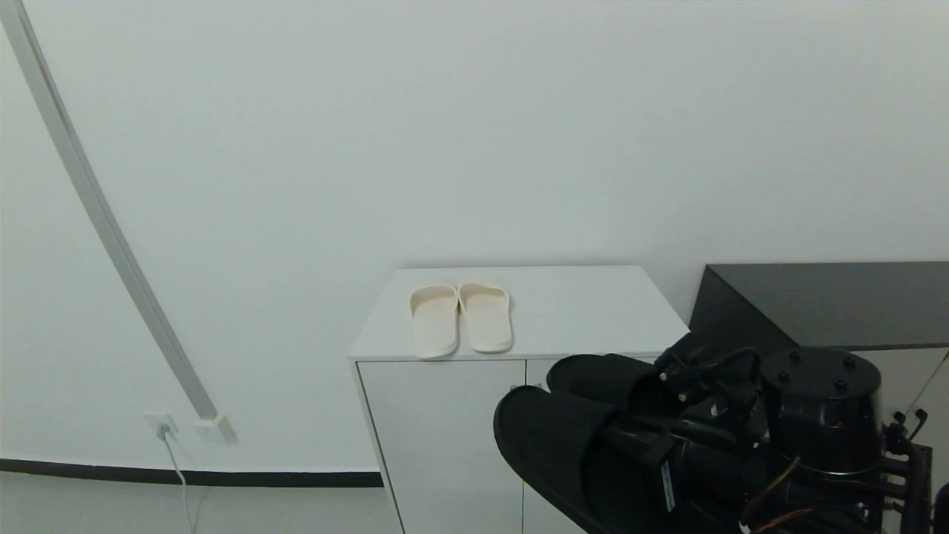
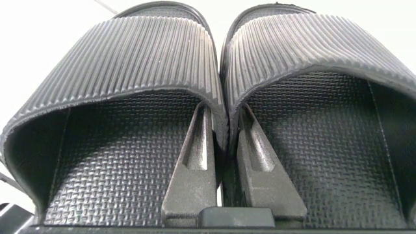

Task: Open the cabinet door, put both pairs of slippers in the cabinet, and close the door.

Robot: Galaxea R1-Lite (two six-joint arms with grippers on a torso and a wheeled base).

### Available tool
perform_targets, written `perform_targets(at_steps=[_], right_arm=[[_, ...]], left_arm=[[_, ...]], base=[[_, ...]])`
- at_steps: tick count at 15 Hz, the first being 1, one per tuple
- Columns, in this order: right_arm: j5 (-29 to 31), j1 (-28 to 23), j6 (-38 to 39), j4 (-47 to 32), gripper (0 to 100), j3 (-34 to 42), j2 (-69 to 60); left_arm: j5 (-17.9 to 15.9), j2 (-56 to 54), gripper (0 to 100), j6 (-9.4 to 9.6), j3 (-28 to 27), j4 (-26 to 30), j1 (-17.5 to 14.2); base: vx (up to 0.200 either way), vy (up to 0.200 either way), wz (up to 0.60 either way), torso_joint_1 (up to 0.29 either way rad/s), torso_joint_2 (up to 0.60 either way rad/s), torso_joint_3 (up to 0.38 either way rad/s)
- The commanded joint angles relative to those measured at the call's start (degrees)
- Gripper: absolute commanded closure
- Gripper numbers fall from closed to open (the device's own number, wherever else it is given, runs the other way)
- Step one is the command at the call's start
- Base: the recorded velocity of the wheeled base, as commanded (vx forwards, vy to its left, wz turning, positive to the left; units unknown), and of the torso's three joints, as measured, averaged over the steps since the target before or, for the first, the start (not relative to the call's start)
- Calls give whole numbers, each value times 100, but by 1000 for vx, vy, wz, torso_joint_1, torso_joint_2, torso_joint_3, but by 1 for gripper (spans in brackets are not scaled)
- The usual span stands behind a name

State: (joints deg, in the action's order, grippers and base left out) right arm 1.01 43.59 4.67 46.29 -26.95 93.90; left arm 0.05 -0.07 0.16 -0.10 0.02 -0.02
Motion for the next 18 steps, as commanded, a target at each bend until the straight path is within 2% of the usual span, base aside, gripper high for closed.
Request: perform_targets(at_steps=[1, 7, 18], right_arm=[[4, 0, -10, 3, 100, 23, 23], [13, 79, -10, 3, 100, 32, -12], [22, 123, -71, 12, 100, 59, 14]], left_arm=[[4, 7, 0, 2, 1, 6, 2], [4, 7, 0, 2, 1, -2, -6], [4, 7, 0, 2, 1, -2, 2]], base=[[0, 0, 0, -154, 369, 193], [0, 0, 0, -181, 409, 227], [0, 0, 0, -214, 536, 318]])
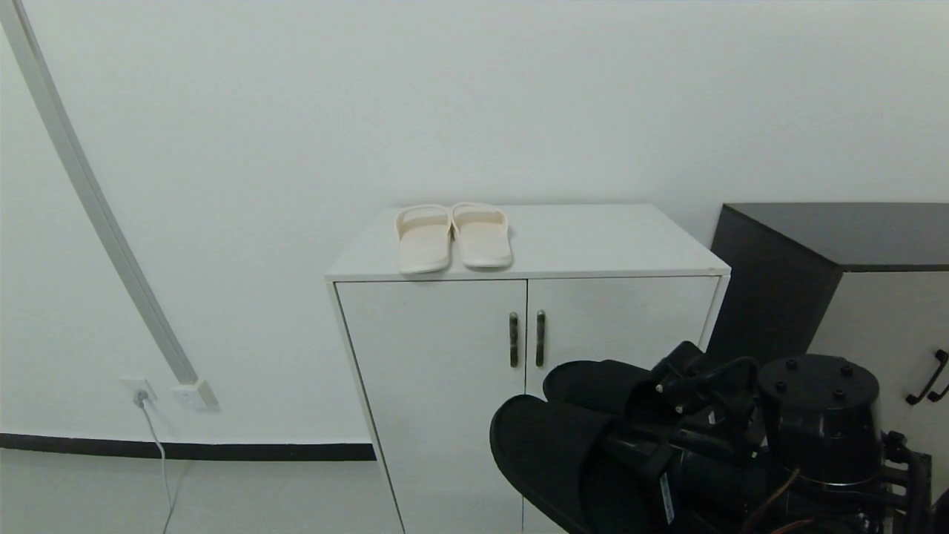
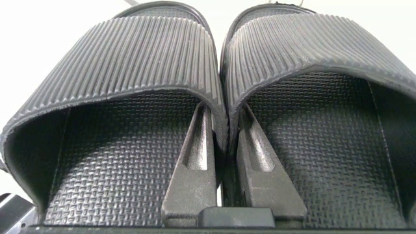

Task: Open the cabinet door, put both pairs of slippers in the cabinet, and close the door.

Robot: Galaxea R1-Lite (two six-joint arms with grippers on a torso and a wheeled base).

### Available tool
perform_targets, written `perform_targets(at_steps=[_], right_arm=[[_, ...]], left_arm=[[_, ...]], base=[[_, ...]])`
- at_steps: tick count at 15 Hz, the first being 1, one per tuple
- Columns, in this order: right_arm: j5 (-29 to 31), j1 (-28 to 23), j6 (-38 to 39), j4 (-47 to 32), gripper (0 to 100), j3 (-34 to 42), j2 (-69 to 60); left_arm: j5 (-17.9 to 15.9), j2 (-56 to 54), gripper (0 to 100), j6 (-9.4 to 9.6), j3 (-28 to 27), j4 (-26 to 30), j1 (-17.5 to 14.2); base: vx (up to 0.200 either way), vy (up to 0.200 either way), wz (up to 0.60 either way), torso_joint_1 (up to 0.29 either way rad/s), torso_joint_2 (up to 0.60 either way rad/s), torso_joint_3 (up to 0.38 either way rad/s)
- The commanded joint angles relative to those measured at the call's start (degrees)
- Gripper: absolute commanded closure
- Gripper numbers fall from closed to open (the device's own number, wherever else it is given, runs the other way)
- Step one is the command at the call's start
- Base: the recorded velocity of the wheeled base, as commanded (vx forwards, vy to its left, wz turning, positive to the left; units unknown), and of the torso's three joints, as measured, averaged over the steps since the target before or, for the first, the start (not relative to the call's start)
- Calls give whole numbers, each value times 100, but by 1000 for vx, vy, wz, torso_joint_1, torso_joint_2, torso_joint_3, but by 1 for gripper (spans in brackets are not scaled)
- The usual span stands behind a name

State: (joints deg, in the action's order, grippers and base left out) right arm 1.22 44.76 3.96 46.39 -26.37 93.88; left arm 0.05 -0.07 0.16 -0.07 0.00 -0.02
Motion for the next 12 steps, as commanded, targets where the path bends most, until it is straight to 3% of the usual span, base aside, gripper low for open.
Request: perform_targets(at_steps=[1, 12], right_arm=[[1, 6, -1, 2, 100, 9, 16], [-16, 6, -9, 2, 100, 35, 25]], left_arm=[[4, 7, 0, 2, -1, 0, 2], [4, 7, 0, 2, -1, 0, -6]], base=[[0, 0, 0, -173, 505, 320], [0, 0, 0, -136, 474, 338]])
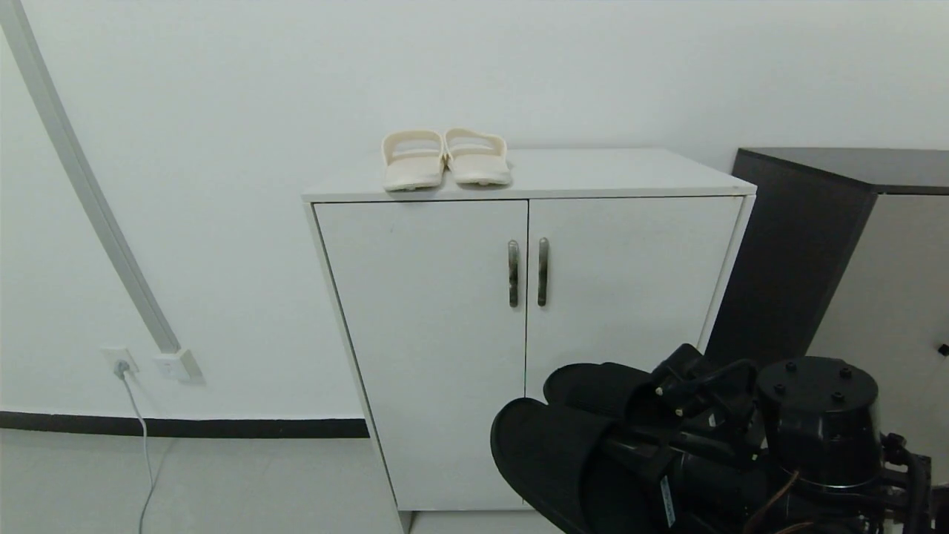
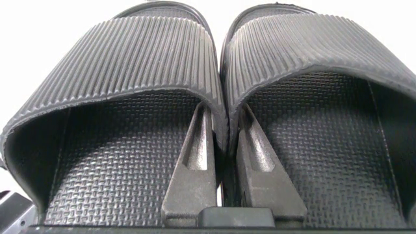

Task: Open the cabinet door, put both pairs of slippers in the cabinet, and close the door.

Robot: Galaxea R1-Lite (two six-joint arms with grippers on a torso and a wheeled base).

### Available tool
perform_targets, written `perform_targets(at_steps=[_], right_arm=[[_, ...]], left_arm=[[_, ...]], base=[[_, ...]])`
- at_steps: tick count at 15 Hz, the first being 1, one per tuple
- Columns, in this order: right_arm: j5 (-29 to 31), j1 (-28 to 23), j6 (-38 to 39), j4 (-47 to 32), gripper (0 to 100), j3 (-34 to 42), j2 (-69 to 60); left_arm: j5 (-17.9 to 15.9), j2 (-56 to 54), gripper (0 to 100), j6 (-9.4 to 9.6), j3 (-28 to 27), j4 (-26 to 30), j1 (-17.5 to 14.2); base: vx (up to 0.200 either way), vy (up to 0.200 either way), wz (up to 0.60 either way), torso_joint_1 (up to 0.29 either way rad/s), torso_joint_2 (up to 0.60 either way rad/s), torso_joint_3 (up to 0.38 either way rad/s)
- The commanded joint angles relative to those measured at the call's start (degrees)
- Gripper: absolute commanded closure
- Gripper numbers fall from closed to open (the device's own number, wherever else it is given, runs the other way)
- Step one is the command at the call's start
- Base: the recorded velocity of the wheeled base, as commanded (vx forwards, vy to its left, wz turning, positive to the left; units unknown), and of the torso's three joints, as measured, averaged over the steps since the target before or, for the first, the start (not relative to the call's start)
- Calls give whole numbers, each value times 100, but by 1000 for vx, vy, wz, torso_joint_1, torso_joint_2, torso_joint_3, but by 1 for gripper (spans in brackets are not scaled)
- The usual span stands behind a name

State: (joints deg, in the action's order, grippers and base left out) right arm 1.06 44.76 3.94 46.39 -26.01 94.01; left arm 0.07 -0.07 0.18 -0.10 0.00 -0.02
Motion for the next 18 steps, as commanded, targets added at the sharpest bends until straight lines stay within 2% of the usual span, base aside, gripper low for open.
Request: perform_targets(at_steps=[1, 3, 11, 13, 16, 17, 18], right_arm=[[-1, 6, 2, 2, 100, 0, 12], [-1, 6, -7, 2, 100, 17, 20], [-1, 6, -86, 11, 100, 53, 20], [-9, 6, -77, 20, 100, 53, 20], [-1, 6, -86, 187, 100, 97, 20], [-1, 6, -86, 239, 100, 141, 20], [-1, 6, -86, 275, 100, 149, 29]], left_arm=[[1, 7, 0, -1, 1, 0, 2], [1, 7, 0, -1, 1, 0, -6], [1, 7, 0, -1, 1, 0, -6], [-16, 7, 0, 149, 1, 9, -6], [-25, 350, 0, 149, -105, -26, 11], [-78, 640, 0, -18, -570, -97, 46], [-376, 1088, 0, -361, -1106, -105, 161]], base=[[0, 0, 0, -66, 452, 378], [0, 0, 0, -22, 369, 298], [0, 0, 0, 0, 0, 0], [0, 0, 0, 0, 0, 0], [0, 0, 0, -27, 97, 100], [0, 0, 0, -22, 51, 36], [0, 0, 0, 7, 51, 32]])
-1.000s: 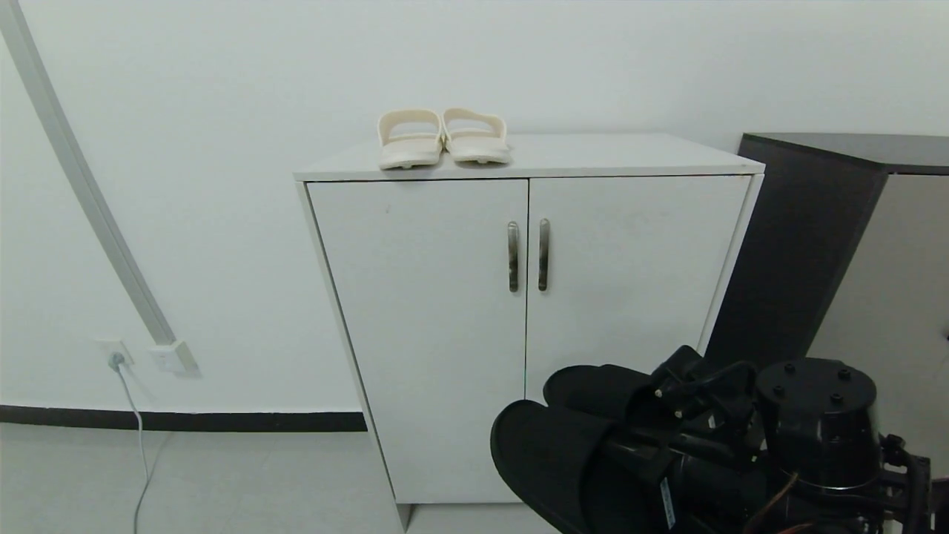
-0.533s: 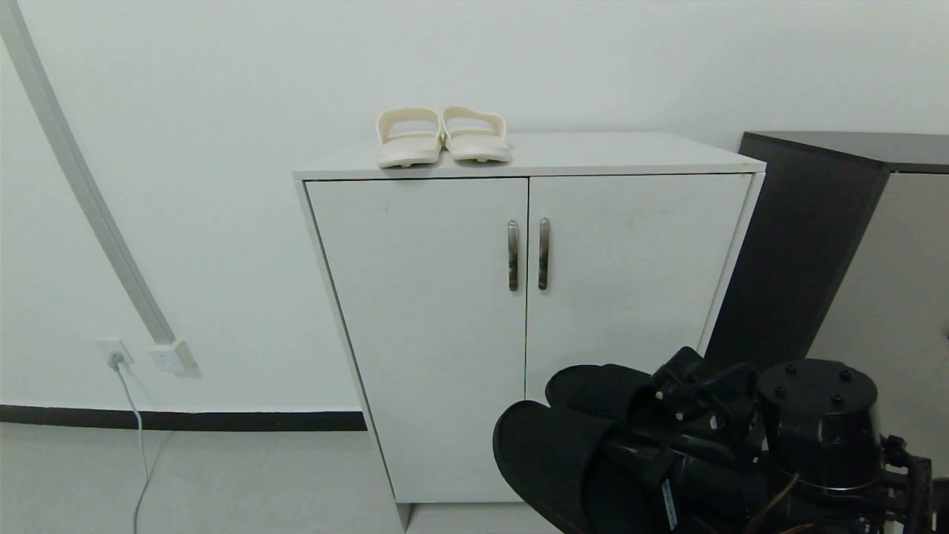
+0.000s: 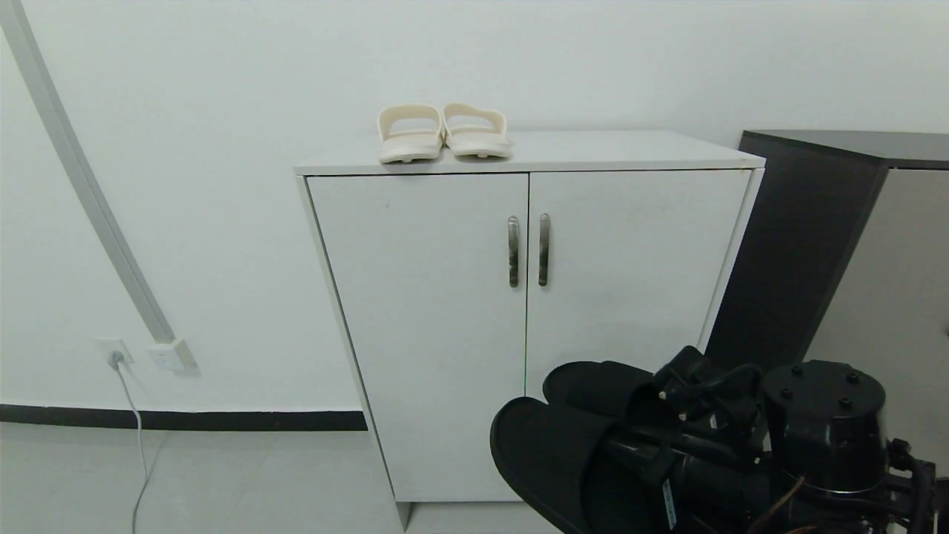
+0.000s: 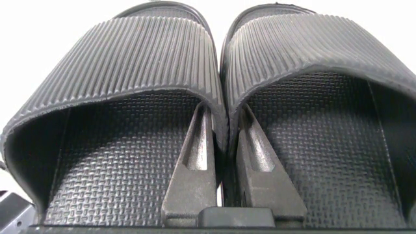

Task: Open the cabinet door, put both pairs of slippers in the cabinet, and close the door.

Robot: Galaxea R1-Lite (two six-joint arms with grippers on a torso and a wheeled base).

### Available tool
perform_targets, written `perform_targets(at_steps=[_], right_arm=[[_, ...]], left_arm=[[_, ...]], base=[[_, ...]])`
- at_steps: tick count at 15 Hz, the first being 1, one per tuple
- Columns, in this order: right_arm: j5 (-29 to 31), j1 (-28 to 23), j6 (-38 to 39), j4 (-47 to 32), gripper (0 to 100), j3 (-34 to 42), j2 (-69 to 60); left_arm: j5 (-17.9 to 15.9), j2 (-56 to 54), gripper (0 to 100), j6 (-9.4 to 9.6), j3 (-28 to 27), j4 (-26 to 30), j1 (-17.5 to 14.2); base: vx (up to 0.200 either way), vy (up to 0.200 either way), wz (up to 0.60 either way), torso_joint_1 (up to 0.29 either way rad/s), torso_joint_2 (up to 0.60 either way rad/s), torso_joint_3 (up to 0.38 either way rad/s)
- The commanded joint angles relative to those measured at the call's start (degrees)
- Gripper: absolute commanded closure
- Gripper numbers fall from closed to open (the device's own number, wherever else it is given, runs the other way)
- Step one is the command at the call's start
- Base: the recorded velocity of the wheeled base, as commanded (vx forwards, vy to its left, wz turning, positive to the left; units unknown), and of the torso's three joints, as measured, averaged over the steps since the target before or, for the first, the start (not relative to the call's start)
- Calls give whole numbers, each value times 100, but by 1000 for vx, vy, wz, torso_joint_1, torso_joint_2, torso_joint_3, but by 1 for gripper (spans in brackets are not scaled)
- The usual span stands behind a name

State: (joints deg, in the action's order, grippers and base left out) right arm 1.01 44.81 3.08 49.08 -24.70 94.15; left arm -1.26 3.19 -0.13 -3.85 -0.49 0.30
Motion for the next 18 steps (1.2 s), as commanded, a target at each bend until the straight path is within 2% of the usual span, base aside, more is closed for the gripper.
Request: perform_targets(at_steps=[1, 2, 3, 4, 5, 6, 7, 8, 10, 14, 15, 16, 18], right_arm=[[4, 1, -1, 14, 100, 18, 42], [4, 1, -1, 23, 100, 0, 77], [4, 10, -1, 49, 100, 9, 77], [13, 10, -1, 75, 100, 9, 77], [13, 10, -1, 155, 100, 26, 77], [13, 10, -1, 163, 100, 53, 86], [-5, 10, -1, 163, 100, 62, 95], [-13, 10, -1, 181, 100, 79, 148], [-13, 45, -1, 366, 100, 106, 288], [22, 89, -1, 946, 100, 246, 526], [22, 89, -1, 946, 100, 246, 526], [22, 89, -1, 946, 100, 246, 526], [22, 89, -1, 946, 100, 264, 534]], left_arm=[[-481, 1008, 0, -294, -872, -57, 180], [-929, 1614, 0, -136, -1083, -92, 198], [-1448, 2660, 0, -66, -1434, -232, 207], [-1580, 2985, 0, -39, -1522, -356, 216], [-1984, 3935, 0, 66, -1680, -1041, 321], [-2124, 4453, 0, 66, -1698, -1656, 453], [-2142, 4840, 0, 66, -1715, -2122, 646], [-2124, 5455, 0, 75, -1794, -2860, 1007], [-2089, 6220, 0, 66, -2181, -3511, 1613], [-1826, 7512, 0, 49, -3491, -3520, 2844], [-1826, 7670, 0, 40, -3667, -3520, 3002], [-1826, 8021, 0, 13, -4044, -3502, 3353], [-1826, 8637, 0, -127, -4519, -3537, 3793]], base=[[0, 0, 0, 0, 0, 0], [0, 0, 0, 0, 0, 0], [0, 0, 0, 0, 0, 0], [0, 0, 0, 0, 0, 0], [0, 0, 0, 0, 0, 0], [0, 0, 0, 0, 0, 0], [0, 0, 0, 0, 0, 0], [0, 0, 0, 0, 0, 0], [0, 0, 0, 0, 0, 0], [0, 0, 0, 0, 0, 0], [0, 0, 0, 0, 0, 0], [0, 0, 0, 0, 0, 0], [0, 0, 0, 0, 0, 0]])
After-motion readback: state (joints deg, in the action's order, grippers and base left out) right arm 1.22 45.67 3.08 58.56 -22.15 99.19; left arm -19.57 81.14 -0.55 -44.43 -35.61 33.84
